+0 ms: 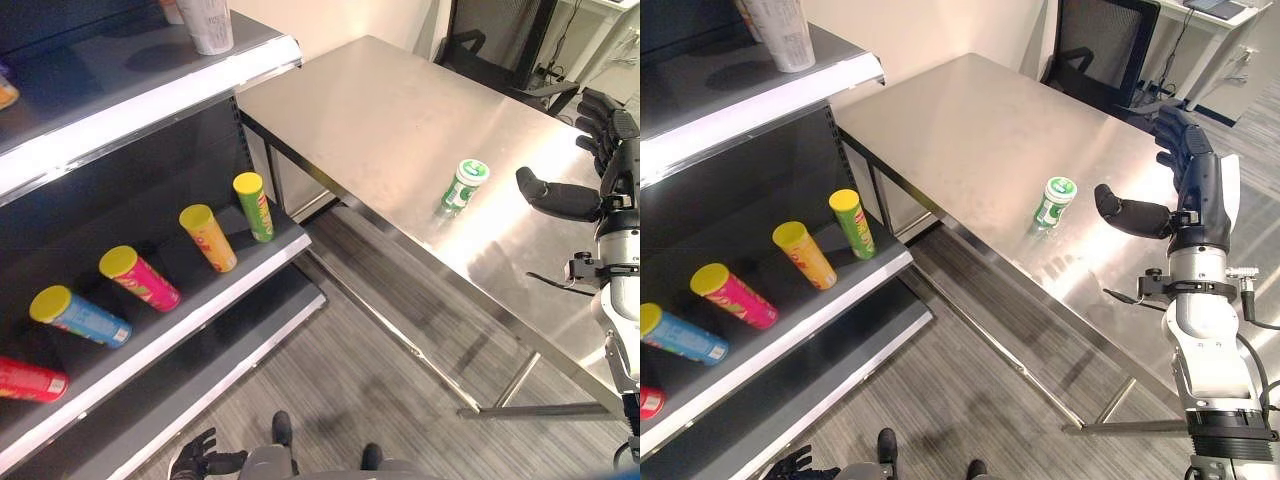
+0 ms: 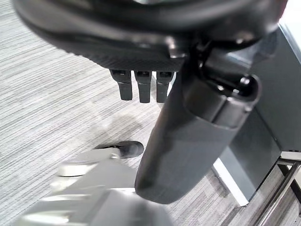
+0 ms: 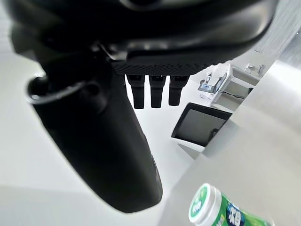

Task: Put the goods on the table back onto the shelves and tidy them up.

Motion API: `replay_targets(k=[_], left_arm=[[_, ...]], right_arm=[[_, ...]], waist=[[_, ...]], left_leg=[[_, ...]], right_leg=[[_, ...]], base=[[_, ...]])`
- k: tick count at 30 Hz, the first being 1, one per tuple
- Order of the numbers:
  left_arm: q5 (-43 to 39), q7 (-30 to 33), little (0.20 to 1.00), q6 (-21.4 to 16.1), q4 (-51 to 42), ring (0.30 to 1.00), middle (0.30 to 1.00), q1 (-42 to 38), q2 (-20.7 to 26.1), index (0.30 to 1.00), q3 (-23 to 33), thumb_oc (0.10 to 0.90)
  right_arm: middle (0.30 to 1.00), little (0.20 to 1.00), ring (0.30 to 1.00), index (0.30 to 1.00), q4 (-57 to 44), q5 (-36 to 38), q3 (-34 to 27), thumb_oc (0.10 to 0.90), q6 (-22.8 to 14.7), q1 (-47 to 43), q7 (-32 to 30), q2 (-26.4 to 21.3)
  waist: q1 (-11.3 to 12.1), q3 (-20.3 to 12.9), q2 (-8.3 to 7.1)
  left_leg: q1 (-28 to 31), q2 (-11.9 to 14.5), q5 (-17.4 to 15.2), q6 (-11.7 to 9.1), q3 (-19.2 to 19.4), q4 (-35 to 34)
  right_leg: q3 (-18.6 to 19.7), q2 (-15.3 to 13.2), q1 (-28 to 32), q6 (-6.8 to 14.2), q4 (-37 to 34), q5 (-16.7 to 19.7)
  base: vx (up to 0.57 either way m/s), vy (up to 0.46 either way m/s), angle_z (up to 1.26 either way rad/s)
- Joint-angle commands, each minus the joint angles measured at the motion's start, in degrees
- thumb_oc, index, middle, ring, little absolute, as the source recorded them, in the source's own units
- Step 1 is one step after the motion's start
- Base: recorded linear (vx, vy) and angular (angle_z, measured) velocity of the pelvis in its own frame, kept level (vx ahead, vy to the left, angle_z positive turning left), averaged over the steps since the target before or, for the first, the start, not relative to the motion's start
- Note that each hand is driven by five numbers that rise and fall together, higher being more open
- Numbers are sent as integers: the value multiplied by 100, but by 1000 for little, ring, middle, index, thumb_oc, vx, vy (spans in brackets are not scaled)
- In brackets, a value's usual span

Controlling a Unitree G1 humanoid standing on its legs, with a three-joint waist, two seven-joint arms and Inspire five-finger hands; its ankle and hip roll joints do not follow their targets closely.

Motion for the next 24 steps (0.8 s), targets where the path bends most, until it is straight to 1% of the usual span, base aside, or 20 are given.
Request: replay_targets(k=[1,2,4,5,6,7,8,9,10,12,13,14,15,17,18,20,24], left_arm=[[161,22,900,-224,-77,900,900,-157,441,900,-13,800],[178,23,900,-226,-94,900,900,-167,457,900,-10,800],[181,25,900,-256,-115,900,900,-226,484,900,-32,800],[303,42,900,-273,-112,900,900,-308,504,900,-99,800],[304,43,900,-272,-113,900,900,-311,505,900,-101,800],[402,33,900,-255,-108,900,900,-280,521,900,-73,800],[390,17,900,-252,-93,900,900,-248,515,900,-51,800],[389,15,900,-252,-95,900,900,-241,525,900,-57,800],[315,17,900,-269,-55,900,900,-236,440,900,65,800],[313,0,900,-287,-53,900,900,-213,417,900,83,800],[309,-39,900,-279,8,900,900,-170,363,900,64,800],[309,-39,900,-280,8,900,900,-169,363,900,60,800],[307,-57,900,-267,117,900,900,-126,305,900,65,800],[309,-66,900,-267,145,900,900,-116,282,900,69,800],[323,-95,900,-261,131,900,900,-70,227,900,83,800],[332,-106,900,-261,138,900,900,-62,214,900,82,800],[381,-142,900,-242,232,900,900,-42,204,900,74,800]], right_arm=[[900,900,900,900,-179,-121,-291,800,-380,-728,13,-383],[900,900,900,900,-188,-130,-309,800,-377,-684,36,-367],[900,900,900,900,-212,-117,-376,800,-365,-581,93,-382],[900,900,900,900,-235,-193,-532,800,-375,-430,12,-504],[900,900,900,900,-237,-194,-537,800,-375,-427,11,-504],[900,900,900,900,-162,-251,-606,800,-321,-331,7,-495],[900,900,900,900,-273,-237,-605,800,-290,-254,99,-416],[900,900,900,900,-297,-241,-625,800,-278,-225,103,-401],[900,900,900,900,-361,-142,-731,800,-331,-95,71,-225],[900,900,900,900,-416,-81,-794,800,-374,-55,92,-193],[900,900,900,900,-455,20,-858,800,-388,2,150,-191],[900,900,900,900,-460,22,-864,800,-386,11,152,-192],[900,900,900,900,-531,118,-859,800,-396,54,251,-221],[900,900,900,900,-555,138,-865,800,-385,102,301,-242],[900,900,900,900,-670,66,-900,800,-373,226,406,-331],[900,900,900,900,-717,64,-920,800,-365,268,446,-328],[900,900,900,900,-842,313,-1024,800,-434,376,550,-167]], waist=[[19,90,-222],[7,104,-202],[-15,116,-147],[-139,136,-202],[-141,132,-196],[-163,94,-260],[-128,42,-308],[-123,42,-315],[-92,-79,-398],[-88,-142,-407],[-82,-198,-416],[-86,-195,-411],[-78,-226,-408],[-82,-235,-404],[-77,-263,-407],[-74,-262,-401],[-90,-269,-369]], left_leg=[[52,-293,-464,216,-22,14],[94,-276,-491,207,-55,-2],[123,-202,-533,123,-193,-25],[202,-208,-688,-25,-402,-26],[192,-202,-666,-24,-407,-34],[164,-222,-661,-62,-447,-10],[206,-212,-683,-68,-415,12],[216,-212,-685,-69,-418,11],[222,-174,-674,-115,-404,24],[241,-155,-690,-139,-422,23],[270,-93,-702,-190,-458,18],[276,-88,-703,-194,-468,18],[306,-18,-696,-254,-489,20],[325,9,-697,-274,-507,21],[359,89,-693,-329,-494,18],[375,117,-691,-348,-494,21],[414,203,-669,-408,-485,21]], right_leg=[[-200,-294,-101,615,1313,502],[-198,-413,-209,580,1413,506],[-221,-637,-345,435,1020,419],[-5,-703,-273,411,-645,579],[-19,-691,-252,406,-711,631],[99,-713,-115,554,-1005,791],[-15,-731,-51,552,-1124,814],[-24,-728,-23,553,-1159,830],[-97,-640,102,557,-1333,896],[-133,-590,189,549,-1458,910],[-198,-495,324,501,-1602,879],[-209,-489,342,498,-1617,883],[-301,-422,464,454,-1709,843],[-321,-393,511,435,-1737,821],[-381,-336,599,400,-1787,755],[-412,-316,630,385,-1791,724],[-458,-243,685,327,-1791,638]], base=[[27,41,3],[74,-14,34],[143,-175,57],[142,-249,34],[113,-266,21],[48,-91,52],[58,-91,66],[141,-145,63],[92,-122,58],[109,-153,33],[86,-144,-7],[63,-180,-2],[26,-104,3],[25,-100,3],[17,-73,0],[12,-70,1],[6,-50,2]])
